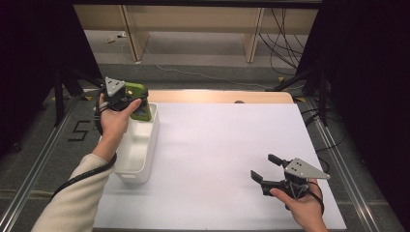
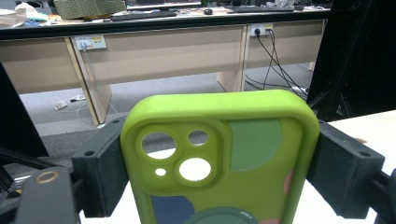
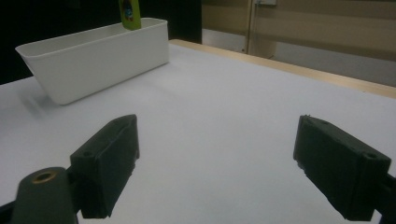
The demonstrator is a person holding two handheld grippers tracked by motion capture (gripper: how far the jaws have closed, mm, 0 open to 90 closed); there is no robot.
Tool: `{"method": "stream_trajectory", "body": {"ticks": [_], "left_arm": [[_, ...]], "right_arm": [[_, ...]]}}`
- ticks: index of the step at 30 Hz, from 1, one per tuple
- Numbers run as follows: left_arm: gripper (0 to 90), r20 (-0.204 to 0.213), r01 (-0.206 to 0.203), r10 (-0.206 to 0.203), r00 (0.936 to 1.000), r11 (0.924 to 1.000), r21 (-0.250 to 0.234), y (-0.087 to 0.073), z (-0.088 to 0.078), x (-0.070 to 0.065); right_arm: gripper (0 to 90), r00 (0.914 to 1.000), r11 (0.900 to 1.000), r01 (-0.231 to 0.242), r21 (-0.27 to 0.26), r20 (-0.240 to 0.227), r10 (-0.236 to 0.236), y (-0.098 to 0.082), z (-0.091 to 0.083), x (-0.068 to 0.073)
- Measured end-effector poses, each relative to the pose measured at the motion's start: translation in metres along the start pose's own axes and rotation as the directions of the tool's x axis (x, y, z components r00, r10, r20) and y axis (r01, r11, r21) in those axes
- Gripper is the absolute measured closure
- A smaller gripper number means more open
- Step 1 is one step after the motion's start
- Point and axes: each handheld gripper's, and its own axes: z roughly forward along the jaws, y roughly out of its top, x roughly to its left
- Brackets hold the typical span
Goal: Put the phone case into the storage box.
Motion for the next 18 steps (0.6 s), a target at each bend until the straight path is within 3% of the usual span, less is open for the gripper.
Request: {"method": "stream_trajectory", "body": {"ticks": [18], "left_arm": [[15.8, -0.011, -0.001, 0.001, 0.9999, 0.9997, 0.025, -0.003, 0.011, -0.001]], "right_arm": [[15.5, 1.0, 1.0, 0.002, 0.0, -0.001, -0.002, 0.0, 0.0, 0.0]]}}
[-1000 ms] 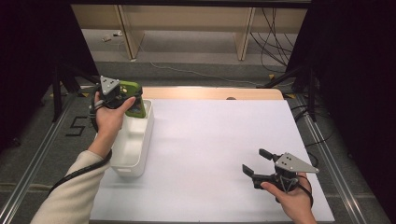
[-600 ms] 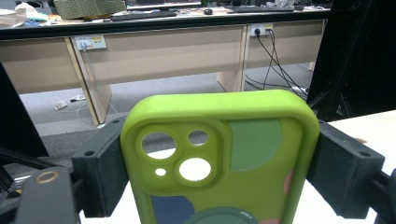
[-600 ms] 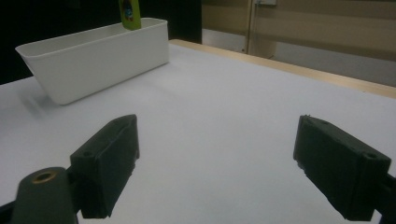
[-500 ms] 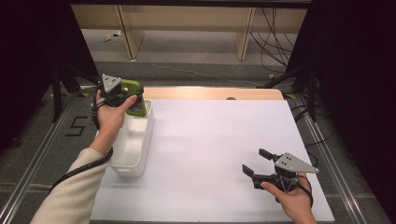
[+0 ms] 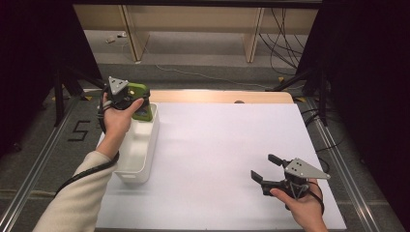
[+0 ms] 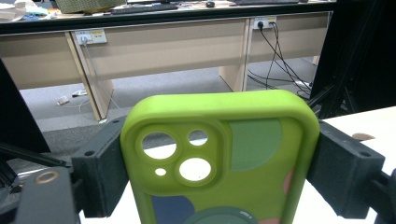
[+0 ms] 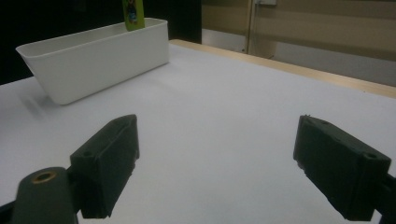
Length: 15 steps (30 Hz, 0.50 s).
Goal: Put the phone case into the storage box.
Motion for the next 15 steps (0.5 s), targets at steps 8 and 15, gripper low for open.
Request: {"method": "stream_trajectory", "body": {"ticks": [8, 15], "left_arm": [[15.8, -0.002, -0.004, 0.004, 1.0, 1.0, 0.009, 0.0001, 0.0041, -0.0005], [15.8, -0.007, -0.007, 0.008, 0.9999, 0.9998, 0.017, -0.0012, 0.0085, -0.0006]], "right_arm": [[15.5, 1.0, 1.0, 0.001, 0.0, -0.001, -0.001, -0.0003, 0.0003, -0.0003], [15.6, 1.0, 1.0, 0.002, 0.0, -0.001, -0.002, -0.0003, 0.0002, -0.0003]]}}
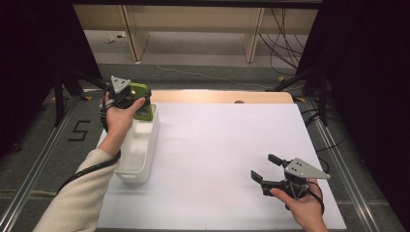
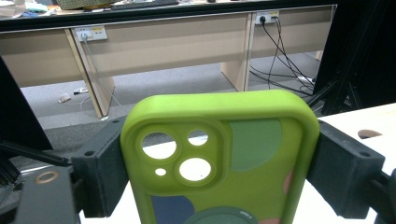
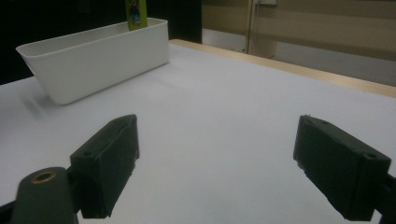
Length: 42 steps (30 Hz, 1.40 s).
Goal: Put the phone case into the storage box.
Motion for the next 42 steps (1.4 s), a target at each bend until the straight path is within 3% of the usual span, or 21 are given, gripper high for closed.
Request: {"method": "stream_trajectory", "body": {"ticks": [42], "left_arm": [[15.7, -0.021, 0.006, -0.005, 0.9998, 0.9987, 0.051, -0.009, 0.018, 0.002]], "right_arm": [[15.5, 1.0, 1.0, -0.005, 0.005, -0.006, 0.005, -0.001, 0.001, 0.0]]}}
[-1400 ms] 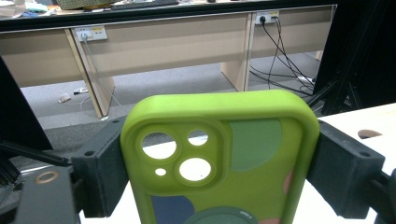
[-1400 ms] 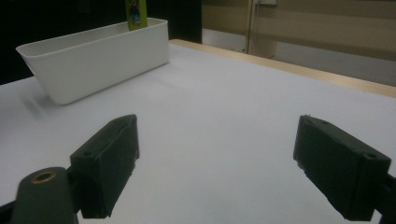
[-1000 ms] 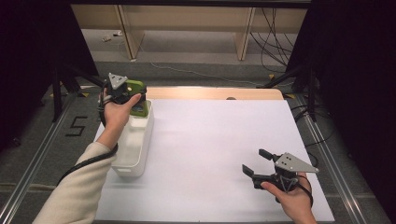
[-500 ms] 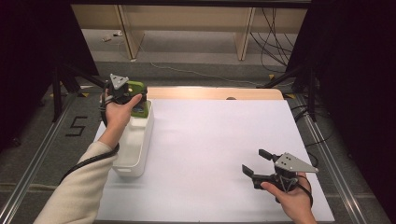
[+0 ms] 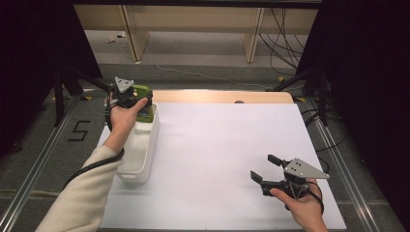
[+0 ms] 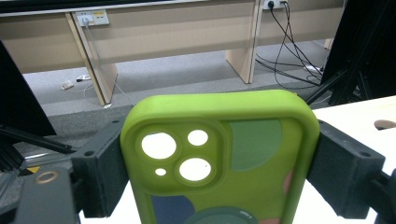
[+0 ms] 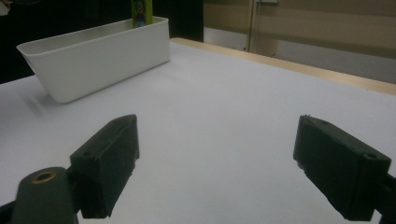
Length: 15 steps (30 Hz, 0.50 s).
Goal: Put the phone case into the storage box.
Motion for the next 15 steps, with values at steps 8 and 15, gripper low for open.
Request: {"method": "stream_trajectory", "body": {"ticks": [8, 15], "left_arm": [[15.7, 0.002, -0.003, 0.003, 1.0, 1.0, 0.006, 0.0001, 0.0017, 0.0], [15.7, 0.002, -0.006, 0.006, 1.0, 0.9999, 0.015, -0.002, 0.0046, -0.001]], "right_arm": [[15.5, 1.0, 1.0, -0.001, -0.001, -0.008, 0.001, -0.0005, 0.0009, 0.0002], [15.5, 1.0, 1.0, 0.0, 0.004, -0.002, 0.0, -0.0003, 0.0003, 0.0003]]}}
